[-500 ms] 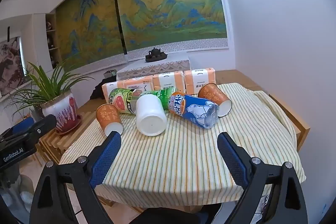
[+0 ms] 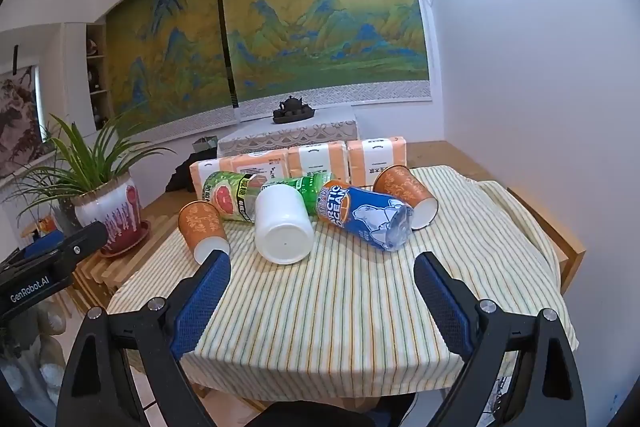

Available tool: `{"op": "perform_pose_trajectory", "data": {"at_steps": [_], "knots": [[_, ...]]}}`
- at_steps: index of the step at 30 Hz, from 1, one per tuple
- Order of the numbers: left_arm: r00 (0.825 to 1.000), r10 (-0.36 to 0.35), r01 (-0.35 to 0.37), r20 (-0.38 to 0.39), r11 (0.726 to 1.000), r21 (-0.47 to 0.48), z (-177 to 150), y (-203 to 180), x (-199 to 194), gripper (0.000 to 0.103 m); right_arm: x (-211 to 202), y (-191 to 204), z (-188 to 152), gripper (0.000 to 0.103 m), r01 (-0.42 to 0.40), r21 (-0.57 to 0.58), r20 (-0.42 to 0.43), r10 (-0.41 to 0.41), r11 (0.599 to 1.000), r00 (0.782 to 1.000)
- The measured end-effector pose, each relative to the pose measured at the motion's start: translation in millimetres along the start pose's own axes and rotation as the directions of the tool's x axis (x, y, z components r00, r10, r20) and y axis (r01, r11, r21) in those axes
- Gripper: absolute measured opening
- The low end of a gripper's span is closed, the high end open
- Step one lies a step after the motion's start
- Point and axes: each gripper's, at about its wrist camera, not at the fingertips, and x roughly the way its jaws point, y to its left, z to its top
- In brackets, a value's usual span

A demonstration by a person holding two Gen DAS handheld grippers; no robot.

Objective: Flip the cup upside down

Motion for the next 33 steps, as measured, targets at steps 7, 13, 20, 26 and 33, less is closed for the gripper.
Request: {"op": "perform_pose_trajectory", "data": {"at_steps": [7, 13, 20, 26, 33], "knots": [[0.999, -0.038, 0.039, -0.008, 0.999, 0.038, -2, -10, 1, 0.103, 6, -4, -3, 0.091, 0.009, 0.013, -0.007, -0.009, 1.000, 1.000], [1.000, -0.029, 0.029, -0.004, 0.999, 0.045, -2, -12, 3, 0.103, 10, -6, -6, 0.091, 0.009, 0.016, -0.013, -0.009, 1.000, 1.000], [1.000, -0.007, 0.008, -0.015, 0.999, 0.037, -3, -8, 9, 0.103, 13, -8, -8, 0.091, 0.011, 0.033, -0.019, -0.010, 0.999, 1.000], [1.000, -0.009, 0.010, -0.023, 0.999, 0.046, -5, -9, 13, 0.103, 16, -7, -9, 0.091, 0.009, 0.029, -0.026, -0.008, 1.000, 1.000], [1.000, -0.003, 0.004, -0.022, 0.999, 0.045, -5, -7, 14, 0.103, 17, -5, -10, 0.091, 0.006, 0.027, -0.027, -0.006, 1.000, 1.000]]}}
